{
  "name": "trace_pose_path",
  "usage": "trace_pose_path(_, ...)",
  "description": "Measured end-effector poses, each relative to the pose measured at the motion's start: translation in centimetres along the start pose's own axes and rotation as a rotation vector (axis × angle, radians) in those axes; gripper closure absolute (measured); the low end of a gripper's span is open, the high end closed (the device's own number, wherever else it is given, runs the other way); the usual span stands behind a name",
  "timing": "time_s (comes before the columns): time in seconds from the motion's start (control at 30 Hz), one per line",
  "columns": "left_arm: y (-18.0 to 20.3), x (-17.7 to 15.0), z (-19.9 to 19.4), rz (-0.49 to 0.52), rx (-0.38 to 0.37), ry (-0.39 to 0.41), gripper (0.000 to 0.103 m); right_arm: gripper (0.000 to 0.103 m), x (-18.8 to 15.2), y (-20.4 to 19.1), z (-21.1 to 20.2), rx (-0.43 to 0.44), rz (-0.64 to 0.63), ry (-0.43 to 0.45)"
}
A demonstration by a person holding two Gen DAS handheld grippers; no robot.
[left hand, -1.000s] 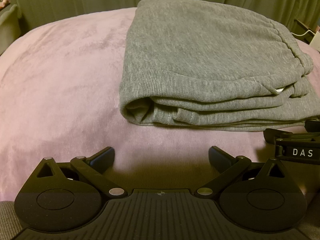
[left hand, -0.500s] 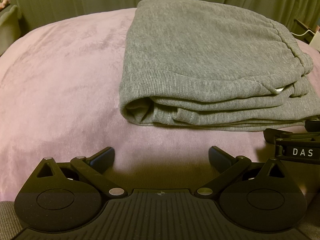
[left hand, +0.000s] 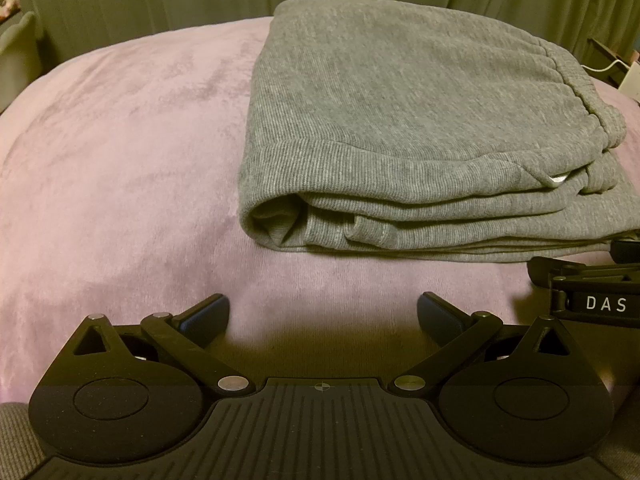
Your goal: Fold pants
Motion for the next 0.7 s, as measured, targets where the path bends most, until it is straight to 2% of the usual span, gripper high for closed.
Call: trace_pose_path(0.7,0.08,-0.06,0.03,0.003,0.006,0.008,0.0,0.004,0.02,0.07,0.0,0.001,-0.001,0.0)
Point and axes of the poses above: each gripper's, at about its wrist camera, not at the fingertips, and z roughly the way its jaws point, y to its right, x to its top, the point moved 8 cm from there along z, roughly the way its jaws point, and after that the axes turned 7 degrees about -y, right-handed, at the moved point
